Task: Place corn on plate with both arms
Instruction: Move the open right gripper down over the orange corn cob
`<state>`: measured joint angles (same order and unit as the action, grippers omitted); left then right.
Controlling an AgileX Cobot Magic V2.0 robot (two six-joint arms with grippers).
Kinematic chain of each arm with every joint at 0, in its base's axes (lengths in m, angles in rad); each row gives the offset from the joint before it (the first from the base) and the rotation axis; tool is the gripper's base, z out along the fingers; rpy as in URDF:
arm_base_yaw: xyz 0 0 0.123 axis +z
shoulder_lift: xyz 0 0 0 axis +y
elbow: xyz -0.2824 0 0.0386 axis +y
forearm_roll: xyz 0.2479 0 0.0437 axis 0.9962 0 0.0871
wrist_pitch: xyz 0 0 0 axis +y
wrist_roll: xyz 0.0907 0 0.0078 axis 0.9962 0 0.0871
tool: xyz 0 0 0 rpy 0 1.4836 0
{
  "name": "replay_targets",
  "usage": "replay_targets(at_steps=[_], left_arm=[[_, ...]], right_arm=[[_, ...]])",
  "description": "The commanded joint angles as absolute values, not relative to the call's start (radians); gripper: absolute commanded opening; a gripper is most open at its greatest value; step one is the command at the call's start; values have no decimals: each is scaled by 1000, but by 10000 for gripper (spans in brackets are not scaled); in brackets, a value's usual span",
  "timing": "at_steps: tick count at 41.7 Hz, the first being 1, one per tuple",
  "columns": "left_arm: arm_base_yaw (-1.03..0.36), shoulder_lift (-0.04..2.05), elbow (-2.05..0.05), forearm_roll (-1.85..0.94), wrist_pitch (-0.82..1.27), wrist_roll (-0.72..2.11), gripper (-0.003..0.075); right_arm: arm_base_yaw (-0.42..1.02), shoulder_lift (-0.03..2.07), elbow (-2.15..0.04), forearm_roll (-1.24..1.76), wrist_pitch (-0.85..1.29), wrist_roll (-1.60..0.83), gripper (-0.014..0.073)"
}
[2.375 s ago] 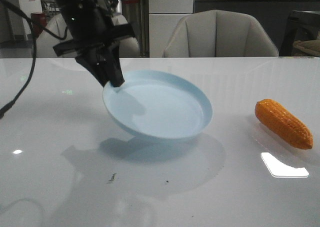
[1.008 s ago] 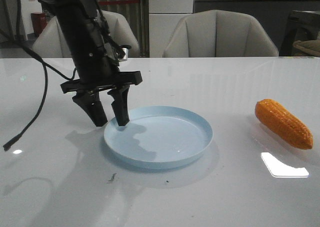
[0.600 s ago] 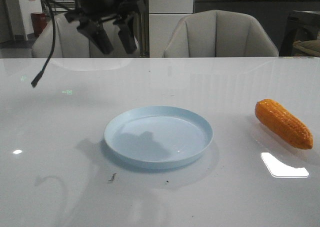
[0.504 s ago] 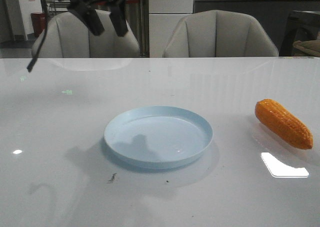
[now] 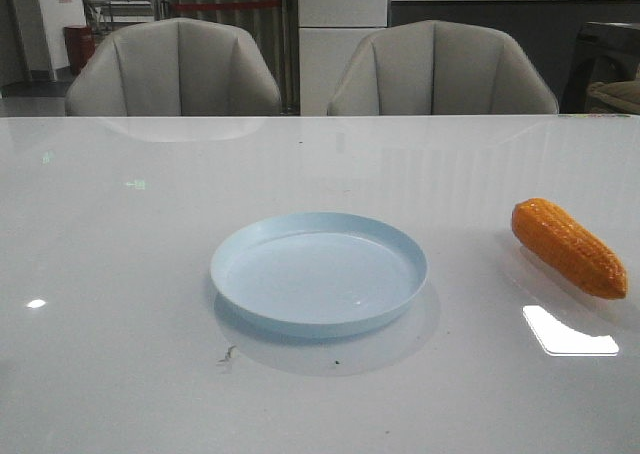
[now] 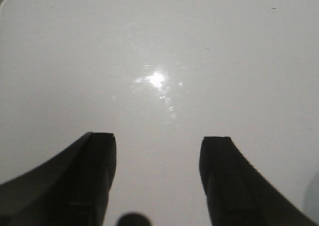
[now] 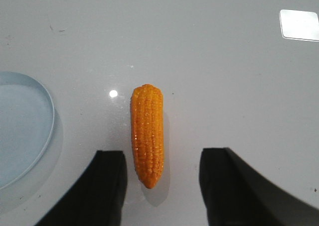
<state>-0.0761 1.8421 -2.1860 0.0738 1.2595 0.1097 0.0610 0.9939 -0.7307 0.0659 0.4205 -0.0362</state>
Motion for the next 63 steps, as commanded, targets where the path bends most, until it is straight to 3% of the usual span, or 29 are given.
replay_targets(at_steps=[1,20,28,38,45,63], left_arm=[[-22,1756,-2125,68,1185,98,433],[17,1348,-1165,24,556,98,433],[15,1211,-867,0,372,98,433],[15,1129,-796,-22,375,98,433],[15,1110,-796,-46,375,98,433],[15,1110,-796,-108,435,98,433]], right_arm=[[56,988,-767,58,354,-38,447],[56,991,-767,58,355,-38,447],[56,991,-767,58,368,-38,447],[56,992,-777,58,406,-38,447],[56,1056,-902,58,450,-38,447],[56,1503,-1369,26,756,-39,451]])
